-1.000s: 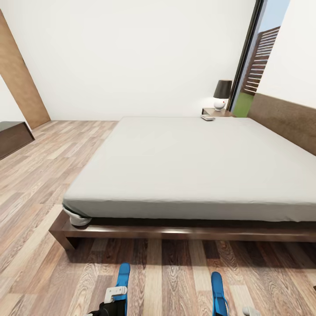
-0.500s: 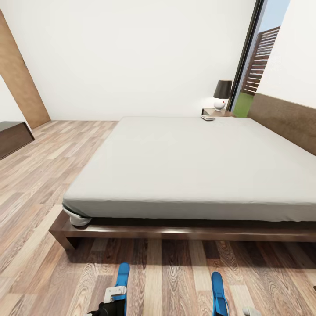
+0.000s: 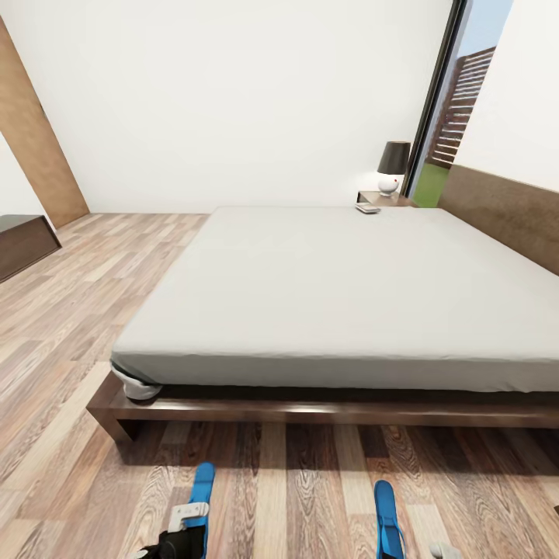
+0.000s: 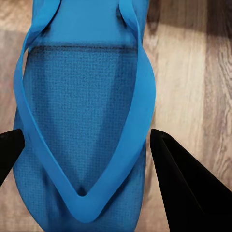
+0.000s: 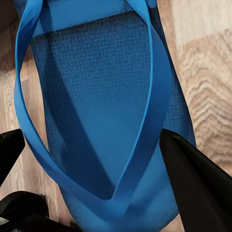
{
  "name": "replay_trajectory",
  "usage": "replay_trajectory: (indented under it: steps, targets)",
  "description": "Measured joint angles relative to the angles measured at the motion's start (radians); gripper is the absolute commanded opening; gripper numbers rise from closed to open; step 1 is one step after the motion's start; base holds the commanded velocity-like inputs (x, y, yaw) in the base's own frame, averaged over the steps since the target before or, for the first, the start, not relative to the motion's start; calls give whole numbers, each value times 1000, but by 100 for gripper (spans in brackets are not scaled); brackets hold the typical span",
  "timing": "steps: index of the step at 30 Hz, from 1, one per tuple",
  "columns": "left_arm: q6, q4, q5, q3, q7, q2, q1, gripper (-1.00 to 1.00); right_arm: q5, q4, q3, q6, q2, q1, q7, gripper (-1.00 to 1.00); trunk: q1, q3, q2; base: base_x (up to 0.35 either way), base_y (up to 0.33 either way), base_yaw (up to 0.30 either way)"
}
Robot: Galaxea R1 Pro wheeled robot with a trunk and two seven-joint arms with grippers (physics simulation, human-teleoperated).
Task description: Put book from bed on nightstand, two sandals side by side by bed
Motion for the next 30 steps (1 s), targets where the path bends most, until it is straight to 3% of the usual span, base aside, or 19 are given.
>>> replay_trajectory:
  steps: [4,8,12,23,30]
  targets:
    - [21,-1,0,1,1,16,-7,-100,-1,-1,0,0,0,0,1,-100,0,0,0,0,0,0]
    - [83,-58,0,0,12,31,-14,-100,-1,-1,0,0,0,0,1,-100,0,0,0,0,0,0]
    - [136,-127,-1,0,95,33,-15,-100,-1,-1,0,0,0,0,0,-100,0,0,0,0,0,0]
    - [146,-176,-5,0,325,33,-18,-100,-1,0,-1,0,0,0,-1,-100,0,0,0,0,0,0]
    - [143,-171,-4,-5,361,31,-18,-100,-1,0,-2,0,0,0,-1,-100,0,0,0,0,0,0]
